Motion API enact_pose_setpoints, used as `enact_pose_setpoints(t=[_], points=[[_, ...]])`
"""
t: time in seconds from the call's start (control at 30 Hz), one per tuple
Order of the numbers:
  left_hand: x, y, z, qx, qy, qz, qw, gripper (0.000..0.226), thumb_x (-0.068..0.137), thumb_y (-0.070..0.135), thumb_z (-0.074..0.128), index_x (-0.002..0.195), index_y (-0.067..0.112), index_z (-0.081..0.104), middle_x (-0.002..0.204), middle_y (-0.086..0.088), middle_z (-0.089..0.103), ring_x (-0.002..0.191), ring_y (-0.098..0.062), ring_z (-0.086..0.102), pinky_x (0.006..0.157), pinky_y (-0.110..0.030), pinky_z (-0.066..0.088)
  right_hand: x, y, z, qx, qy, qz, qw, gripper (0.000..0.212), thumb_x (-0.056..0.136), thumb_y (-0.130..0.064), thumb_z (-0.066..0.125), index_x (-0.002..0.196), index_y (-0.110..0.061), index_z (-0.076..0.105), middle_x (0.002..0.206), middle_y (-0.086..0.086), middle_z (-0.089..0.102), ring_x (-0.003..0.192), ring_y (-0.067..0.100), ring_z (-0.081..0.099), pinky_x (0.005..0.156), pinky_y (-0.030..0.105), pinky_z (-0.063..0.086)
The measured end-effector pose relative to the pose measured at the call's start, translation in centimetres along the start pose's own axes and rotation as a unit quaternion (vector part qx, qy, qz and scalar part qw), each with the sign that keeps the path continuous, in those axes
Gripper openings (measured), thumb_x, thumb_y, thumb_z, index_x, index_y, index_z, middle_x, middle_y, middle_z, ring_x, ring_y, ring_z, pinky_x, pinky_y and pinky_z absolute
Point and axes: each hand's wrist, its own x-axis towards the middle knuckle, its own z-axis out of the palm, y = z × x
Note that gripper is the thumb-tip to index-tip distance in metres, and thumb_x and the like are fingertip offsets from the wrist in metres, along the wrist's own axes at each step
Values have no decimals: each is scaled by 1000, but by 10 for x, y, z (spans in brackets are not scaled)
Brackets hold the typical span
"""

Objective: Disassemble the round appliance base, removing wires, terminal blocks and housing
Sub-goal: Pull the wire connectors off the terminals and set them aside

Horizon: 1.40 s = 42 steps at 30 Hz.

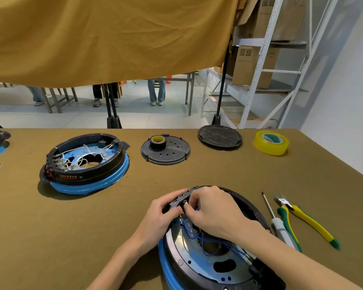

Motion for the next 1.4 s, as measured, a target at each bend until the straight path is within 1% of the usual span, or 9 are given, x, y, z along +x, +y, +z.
enact_pose_setpoints(t=[0.27,0.43,0.53,0.67,0.83,0.97,1.07,1.17,1.4], points=[[2,1,0,9,3,23,1000,52,87,22,56,138,28,64,133,18,69,128,-3,60,112,-32,47,-4,5,10,39,27,-12,999,28,89,-40,56,73,-19,66,56,-7,54,59,17,52,73,37,53],[1,1,-1,10,1,23,1000,53,88,24,57,140,28,62,136,18,67,130,-1,58,112,-29,44,-5,6,11,57,33,-16,998,26,87,-37,58,68,-19,65,51,-10,49,55,16,49,69,34,51],[1,2,-1,15,-3,26,1000,51,88,25,57,139,31,62,134,23,67,129,1,58,110,-23,45,-8,9,11,55,43,-11,997,26,84,-38,58,67,-20,64,52,-10,52,57,16,54,57,27,38],[0,2,-1,10,-2,19,1000,54,88,29,57,141,30,61,136,25,65,131,5,55,113,-22,43,-7,12,9,52,42,-13,998,25,88,-39,59,71,-21,65,58,-10,58,60,14,56,57,26,37],[-1,4,0,19,-1,13,1000,55,88,32,57,143,32,59,140,25,61,134,8,50,120,-31,36,-13,10,9,59,60,-25,996,26,88,-42,60,68,-25,63,48,-16,43,52,8,47,52,17,31],[-2,5,1,27,-2,8,1000,56,88,35,56,144,34,57,144,25,58,139,7,45,124,-37,32,-15,10,8,56,67,-29,996,24,90,-44,60,73,-27,61,51,-15,44,54,8,48,52,19,34],[-2,2,-1,9,-17,9,1000,50,91,34,57,140,38,59,138,26,63,134,5,52,119,-34,40,-17,6,5,58,103,-45,992,18,89,-45,61,81,-29,59,54,-17,39,56,2,45,53,18,31],[-2,-3,0,16,-2,17,1000,47,95,38,53,141,38,59,142,25,60,138,6,47,121,-33,35,-17,2,4,54,80,-87,992,18,86,-45,62,77,-30,63,56,-23,33,58,-7,42,54,13,23],[-1,-9,3,8,26,24,999,45,99,41,41,138,34,63,139,28,61,138,5,47,120,-29,33,-12,2,9,19,24,-99,995,24,92,-45,53,75,-29,59,59,-17,43,64,9,46,62,30,43]])
